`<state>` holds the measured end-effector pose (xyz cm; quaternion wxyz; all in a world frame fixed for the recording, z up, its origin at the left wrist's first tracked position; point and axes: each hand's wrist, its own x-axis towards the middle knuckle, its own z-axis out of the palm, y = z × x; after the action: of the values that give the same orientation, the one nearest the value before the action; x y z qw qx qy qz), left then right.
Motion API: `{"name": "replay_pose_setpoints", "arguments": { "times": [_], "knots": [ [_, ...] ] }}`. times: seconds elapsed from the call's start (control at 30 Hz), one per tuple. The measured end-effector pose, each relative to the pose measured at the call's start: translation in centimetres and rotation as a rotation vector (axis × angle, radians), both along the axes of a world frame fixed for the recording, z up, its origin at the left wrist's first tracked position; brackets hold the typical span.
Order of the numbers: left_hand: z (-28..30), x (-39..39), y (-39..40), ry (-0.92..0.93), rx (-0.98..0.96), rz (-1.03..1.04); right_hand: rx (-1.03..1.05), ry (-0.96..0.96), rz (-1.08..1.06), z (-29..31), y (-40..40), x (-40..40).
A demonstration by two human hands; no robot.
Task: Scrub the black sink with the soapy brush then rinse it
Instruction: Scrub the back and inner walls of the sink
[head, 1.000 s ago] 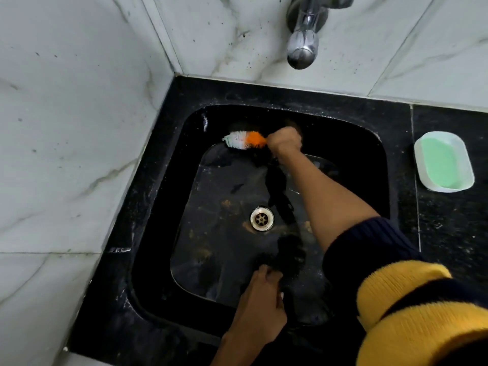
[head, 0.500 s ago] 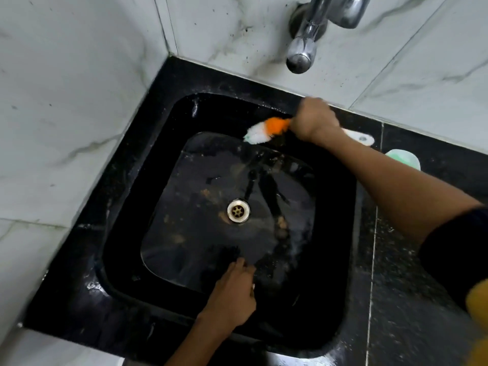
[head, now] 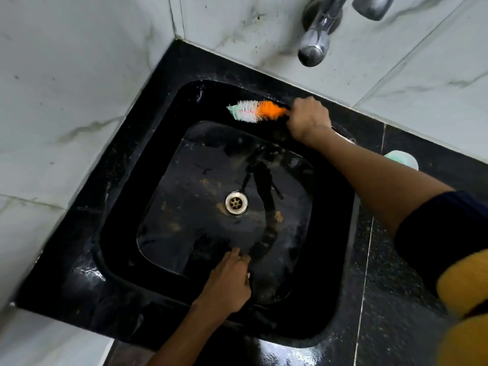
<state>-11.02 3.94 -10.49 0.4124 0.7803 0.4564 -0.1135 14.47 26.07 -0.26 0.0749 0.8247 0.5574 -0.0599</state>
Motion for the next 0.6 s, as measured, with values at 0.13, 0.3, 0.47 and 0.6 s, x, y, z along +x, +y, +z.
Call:
{"name": "replay_pose_setpoints", "arguments": {
  "times": [0.13, 0.3, 0.47, 0.6],
  "knots": [
    [0.1, -0.2, 0.2, -0.002, -0.007, 0.027, -0.105, 0.004, -0.236, -0.3, 0.1, 0.2],
    [0.3, 0.0, 0.3, -0.016, -0.038, 0.034, -0.099, 0.291, -0.523, -0.2, -1.7, 3.2],
    [0.0, -0.2, 0.2, -0.014, -0.051, 0.023, 0.251, 1.288, -1.081, -1.8, 0.1, 0.6],
    [0.1, -0.1, 0.2, -0.007, -0.058, 0.014, 0.188, 1.252, -0.993, -2.3, -1.1, -0.4]
  ]
}}
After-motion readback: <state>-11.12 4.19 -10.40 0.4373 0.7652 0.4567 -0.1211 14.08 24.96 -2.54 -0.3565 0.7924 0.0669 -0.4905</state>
